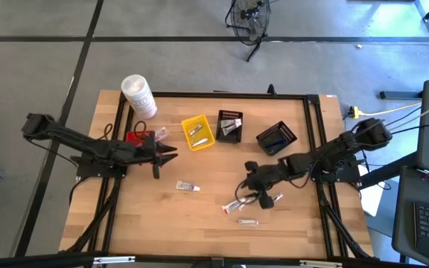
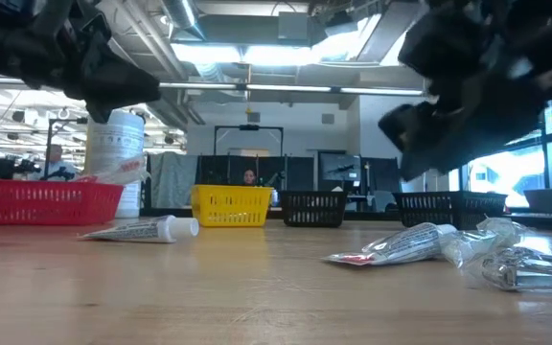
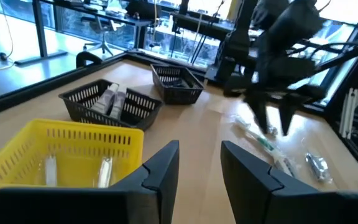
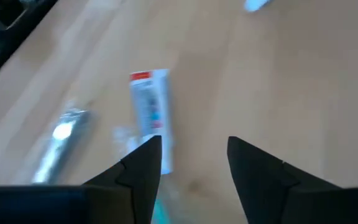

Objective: Pick & Place Travel size toiletries
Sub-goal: Put the nail cutter into the yellow bin

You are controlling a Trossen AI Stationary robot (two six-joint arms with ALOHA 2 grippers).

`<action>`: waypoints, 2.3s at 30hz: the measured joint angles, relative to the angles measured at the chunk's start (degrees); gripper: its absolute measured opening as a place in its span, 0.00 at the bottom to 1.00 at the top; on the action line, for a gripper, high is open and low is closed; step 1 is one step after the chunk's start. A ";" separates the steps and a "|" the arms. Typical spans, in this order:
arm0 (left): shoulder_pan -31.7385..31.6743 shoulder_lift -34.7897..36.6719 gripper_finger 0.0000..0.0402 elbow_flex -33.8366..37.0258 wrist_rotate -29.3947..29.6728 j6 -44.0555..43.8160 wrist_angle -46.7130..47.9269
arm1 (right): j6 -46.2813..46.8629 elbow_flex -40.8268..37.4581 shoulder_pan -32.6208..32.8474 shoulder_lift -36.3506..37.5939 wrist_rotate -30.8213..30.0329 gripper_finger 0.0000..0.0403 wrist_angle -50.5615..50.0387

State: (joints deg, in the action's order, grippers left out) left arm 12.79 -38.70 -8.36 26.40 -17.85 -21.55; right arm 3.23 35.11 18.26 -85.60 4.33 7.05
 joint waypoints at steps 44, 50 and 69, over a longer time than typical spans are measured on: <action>2.45 -17.51 0.28 -1.35 0.34 25.88 -25.03 | 32.30 17.01 20.63 -14.46 -19.10 0.42 -14.47; 0.13 -17.81 0.28 -2.71 -4.66 26.14 -25.05 | 33.18 18.71 21.40 -20.81 -18.44 0.42 -11.31; -1.43 -17.81 0.28 -2.71 -5.12 22.93 -24.77 | 25.73 22.71 19.14 -24.83 -16.96 0.15 -15.26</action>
State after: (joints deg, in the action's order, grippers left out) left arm 11.35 -56.51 -11.07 21.28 5.08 -46.33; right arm 28.96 57.82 37.40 -110.43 -12.63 -8.21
